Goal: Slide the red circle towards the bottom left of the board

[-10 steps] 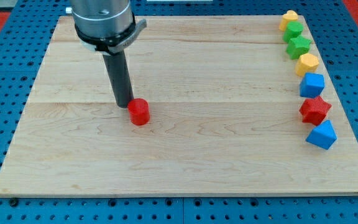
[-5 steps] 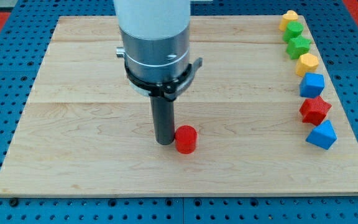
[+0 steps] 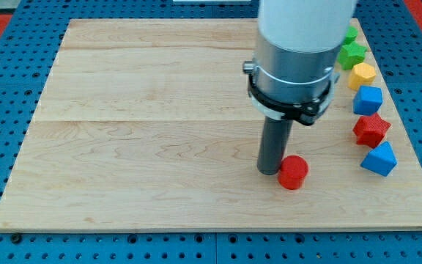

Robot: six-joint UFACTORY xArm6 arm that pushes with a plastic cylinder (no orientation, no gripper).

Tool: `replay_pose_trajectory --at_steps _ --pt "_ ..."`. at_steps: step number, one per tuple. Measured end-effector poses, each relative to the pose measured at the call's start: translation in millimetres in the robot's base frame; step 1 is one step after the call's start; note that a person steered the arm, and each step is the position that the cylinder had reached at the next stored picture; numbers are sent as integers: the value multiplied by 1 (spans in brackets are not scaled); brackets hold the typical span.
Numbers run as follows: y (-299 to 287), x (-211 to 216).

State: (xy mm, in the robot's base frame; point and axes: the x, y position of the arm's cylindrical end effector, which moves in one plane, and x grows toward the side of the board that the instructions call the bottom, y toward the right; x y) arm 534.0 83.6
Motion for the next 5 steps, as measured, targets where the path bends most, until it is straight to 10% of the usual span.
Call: replay_pose_trajectory --at_steps 5 --pt "59 22"
